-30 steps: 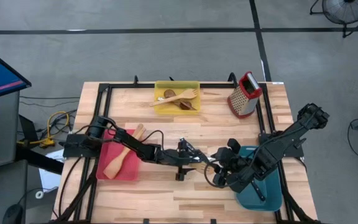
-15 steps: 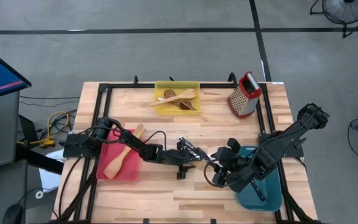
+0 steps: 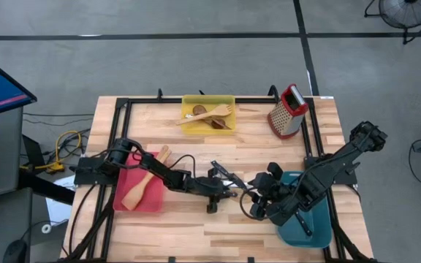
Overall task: Pick & Place Kitchen Items
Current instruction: Put the black knife into the blue bin
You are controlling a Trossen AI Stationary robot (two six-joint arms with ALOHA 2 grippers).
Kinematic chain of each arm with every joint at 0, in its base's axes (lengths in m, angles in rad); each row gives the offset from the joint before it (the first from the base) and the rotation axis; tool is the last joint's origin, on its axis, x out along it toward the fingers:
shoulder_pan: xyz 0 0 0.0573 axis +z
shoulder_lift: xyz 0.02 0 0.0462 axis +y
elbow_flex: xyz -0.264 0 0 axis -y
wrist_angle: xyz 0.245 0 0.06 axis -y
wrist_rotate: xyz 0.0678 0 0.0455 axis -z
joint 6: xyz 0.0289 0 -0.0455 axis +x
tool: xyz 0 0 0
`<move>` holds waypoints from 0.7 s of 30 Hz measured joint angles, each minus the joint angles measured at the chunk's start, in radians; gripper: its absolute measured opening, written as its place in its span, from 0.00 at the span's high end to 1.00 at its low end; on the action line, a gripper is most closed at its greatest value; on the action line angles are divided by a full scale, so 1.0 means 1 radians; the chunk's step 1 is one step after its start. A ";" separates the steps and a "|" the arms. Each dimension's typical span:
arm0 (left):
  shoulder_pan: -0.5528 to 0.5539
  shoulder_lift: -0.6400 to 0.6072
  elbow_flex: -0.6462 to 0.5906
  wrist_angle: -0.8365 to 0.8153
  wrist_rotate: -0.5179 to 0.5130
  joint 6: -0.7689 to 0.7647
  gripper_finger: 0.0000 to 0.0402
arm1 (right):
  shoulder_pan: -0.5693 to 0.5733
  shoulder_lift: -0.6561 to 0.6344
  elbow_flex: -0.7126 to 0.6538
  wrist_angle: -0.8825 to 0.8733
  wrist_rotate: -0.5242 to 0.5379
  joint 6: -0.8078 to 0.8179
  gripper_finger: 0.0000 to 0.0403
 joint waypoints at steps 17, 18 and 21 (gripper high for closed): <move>0.002 -0.033 -0.003 -0.012 0.017 0.000 0.87 | 0.000 0.000 0.000 -0.001 0.000 0.000 0.59; 0.002 -0.045 -0.003 -0.013 0.018 0.001 0.87 | 0.000 0.000 0.000 -0.001 0.000 0.000 0.59; 0.002 -0.089 -0.003 -0.010 0.018 0.002 0.87 | 0.000 0.000 0.000 -0.001 0.000 0.000 0.59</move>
